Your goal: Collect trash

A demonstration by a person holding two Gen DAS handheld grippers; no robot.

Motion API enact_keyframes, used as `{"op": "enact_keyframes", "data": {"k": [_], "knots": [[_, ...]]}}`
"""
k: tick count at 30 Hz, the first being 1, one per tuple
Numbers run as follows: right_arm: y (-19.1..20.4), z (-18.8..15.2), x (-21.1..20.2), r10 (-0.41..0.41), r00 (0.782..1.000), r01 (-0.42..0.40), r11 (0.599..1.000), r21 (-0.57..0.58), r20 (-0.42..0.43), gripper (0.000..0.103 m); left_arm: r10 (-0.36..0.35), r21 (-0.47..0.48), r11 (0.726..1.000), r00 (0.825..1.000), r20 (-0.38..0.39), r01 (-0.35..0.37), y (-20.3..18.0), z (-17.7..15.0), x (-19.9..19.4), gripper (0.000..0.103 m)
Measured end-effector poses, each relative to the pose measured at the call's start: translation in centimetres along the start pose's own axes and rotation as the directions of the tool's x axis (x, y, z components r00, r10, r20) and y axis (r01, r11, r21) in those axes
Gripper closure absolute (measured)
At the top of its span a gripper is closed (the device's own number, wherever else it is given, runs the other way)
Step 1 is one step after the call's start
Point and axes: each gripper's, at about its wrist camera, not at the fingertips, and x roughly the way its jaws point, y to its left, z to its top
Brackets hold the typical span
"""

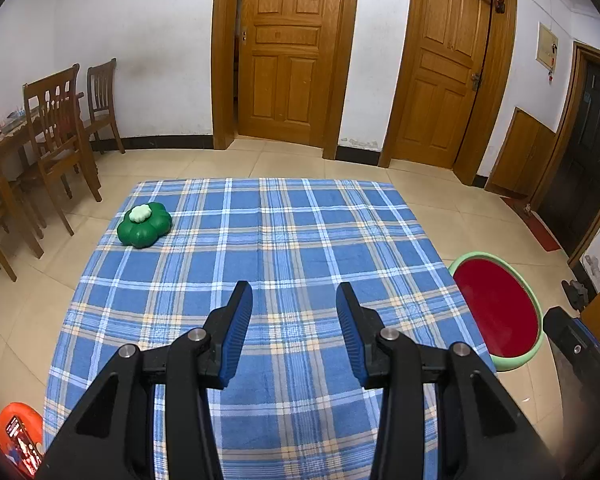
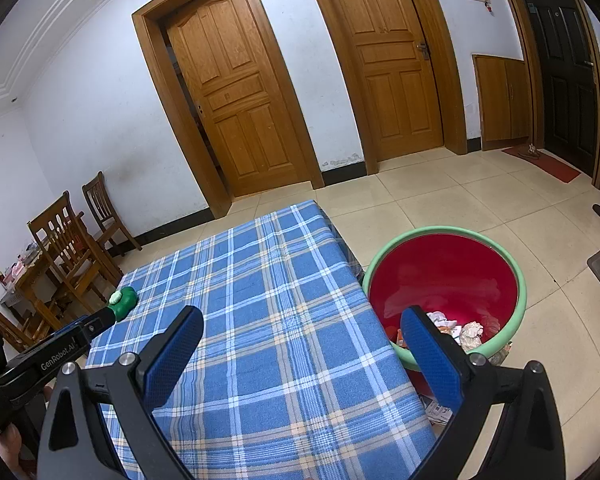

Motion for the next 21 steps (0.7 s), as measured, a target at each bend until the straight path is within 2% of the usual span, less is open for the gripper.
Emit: {"op": "enact_keyframes", "data": {"k": [21], "knots": [[-0.04, -0.02, -0.01, 0.000, 1.000, 0.000, 1.000, 0.001, 0.000, 0.002, 0.001, 0.001, 1.000, 1.000, 0.000, -0.001, 0.04, 0.01, -0.06, 0.059]]}}
